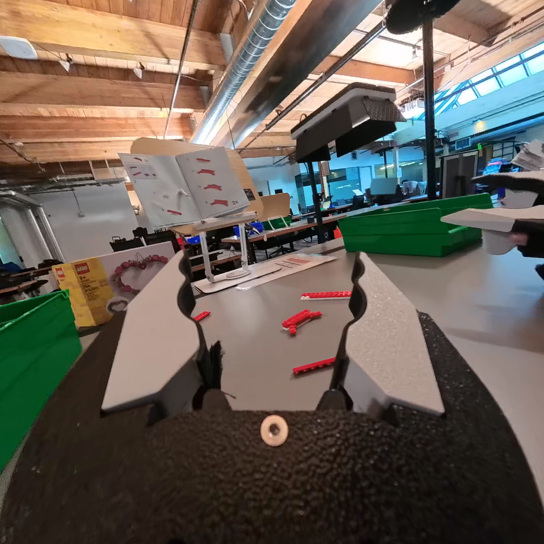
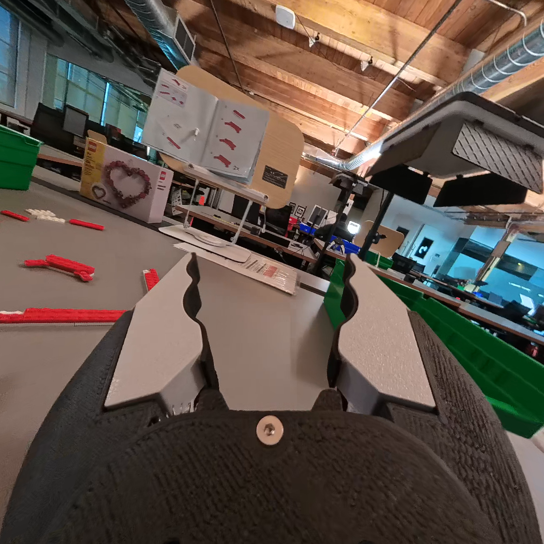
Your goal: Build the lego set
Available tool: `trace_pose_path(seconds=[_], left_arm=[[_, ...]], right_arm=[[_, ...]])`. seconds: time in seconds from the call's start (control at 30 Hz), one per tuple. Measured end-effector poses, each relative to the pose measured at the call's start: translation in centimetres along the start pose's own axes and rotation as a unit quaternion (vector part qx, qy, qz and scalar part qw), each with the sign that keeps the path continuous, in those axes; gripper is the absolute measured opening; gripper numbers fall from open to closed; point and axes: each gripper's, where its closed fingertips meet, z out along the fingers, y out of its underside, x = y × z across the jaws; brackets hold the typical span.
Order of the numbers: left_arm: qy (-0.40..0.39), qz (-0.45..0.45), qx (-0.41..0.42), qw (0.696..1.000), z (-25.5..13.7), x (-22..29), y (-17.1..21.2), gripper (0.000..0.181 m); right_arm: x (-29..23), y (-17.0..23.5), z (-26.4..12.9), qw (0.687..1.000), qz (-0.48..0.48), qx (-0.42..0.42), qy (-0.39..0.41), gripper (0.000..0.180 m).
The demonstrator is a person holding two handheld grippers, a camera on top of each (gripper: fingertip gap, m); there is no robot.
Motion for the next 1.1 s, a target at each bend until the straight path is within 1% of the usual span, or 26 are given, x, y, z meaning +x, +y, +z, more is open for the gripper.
trace_pose_path(seconds=[0.07,0.23,0.47,0.67,0.77,0.9,0.97,1.1], left_arm=[[0.01,0.006,-0.014,1.0,0.4,0.4,0.5,0.116],[0.01,0.06,-0.024,0.998,0.8,1.0,0.9,0.12],[0.006,0.053,-0.029,0.998,0.9,0.8,1.1,0.118],[0.027,0.065,-0.027,0.997,1.0,1.8,1.1,0.115],[0.01,0.053,-0.031,0.998,1.2,1.0,1.2,0.114],[0.003,0.049,-0.026,0.998,1.1,0.8,1.1,0.114],[-0.001,0.05,-0.025,0.998,1.1,0.7,1.1,0.114],[-0.008,0.054,-0.028,0.998,1.1,0.5,1.2,0.113]], right_arm=[[-0.7,-0.1,0.2,1.0,-0.012,0.001,-0.011,0.1],[-2.2,-0.5,0.3,0.999,-0.019,0.009,-0.044,0.105],[-2.9,-0.5,-0.1,0.998,0.003,0.009,-0.068,0.105],[-2.8,-0.8,-0.3,0.997,0.023,0.022,-0.072,0.105],[-3.0,-0.4,0.1,0.996,0.024,0.013,-0.08,0.105],[-3.3,-0.4,0.1,0.996,0.019,0.016,-0.087,0.104],[-3.5,-1.1,-0.2,0.996,0.006,0.031,-0.088,0.1],[-4.3,-1.4,-0.3,0.994,-0.023,0.039,-0.098,0.099]])
